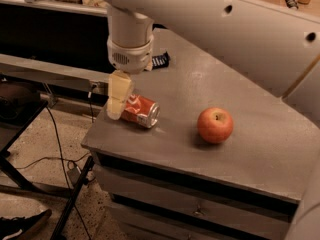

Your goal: Pick coke can

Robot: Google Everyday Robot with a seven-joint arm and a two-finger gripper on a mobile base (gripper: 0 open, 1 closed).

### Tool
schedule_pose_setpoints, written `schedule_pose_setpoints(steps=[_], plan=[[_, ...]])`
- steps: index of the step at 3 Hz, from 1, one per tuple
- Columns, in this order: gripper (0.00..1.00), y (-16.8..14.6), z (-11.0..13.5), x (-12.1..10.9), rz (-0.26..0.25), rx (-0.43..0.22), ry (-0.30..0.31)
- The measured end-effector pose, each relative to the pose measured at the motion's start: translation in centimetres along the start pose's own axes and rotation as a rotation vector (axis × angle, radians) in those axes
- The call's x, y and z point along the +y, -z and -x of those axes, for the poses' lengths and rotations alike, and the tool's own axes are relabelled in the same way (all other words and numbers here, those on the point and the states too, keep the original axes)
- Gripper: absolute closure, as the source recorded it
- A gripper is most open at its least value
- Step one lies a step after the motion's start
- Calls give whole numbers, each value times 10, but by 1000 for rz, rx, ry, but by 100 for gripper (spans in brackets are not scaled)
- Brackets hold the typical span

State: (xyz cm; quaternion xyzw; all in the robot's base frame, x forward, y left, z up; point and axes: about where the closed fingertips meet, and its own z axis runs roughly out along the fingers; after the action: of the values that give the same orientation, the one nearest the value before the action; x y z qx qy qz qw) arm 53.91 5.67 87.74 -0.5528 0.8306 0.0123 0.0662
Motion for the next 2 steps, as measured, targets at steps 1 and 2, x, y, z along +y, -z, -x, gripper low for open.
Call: schedule_pose_setpoints(steps=[1,2], plan=[[0,-13,10,10,6,10,-1],[0,-24,10,16,9,-7,-23]])
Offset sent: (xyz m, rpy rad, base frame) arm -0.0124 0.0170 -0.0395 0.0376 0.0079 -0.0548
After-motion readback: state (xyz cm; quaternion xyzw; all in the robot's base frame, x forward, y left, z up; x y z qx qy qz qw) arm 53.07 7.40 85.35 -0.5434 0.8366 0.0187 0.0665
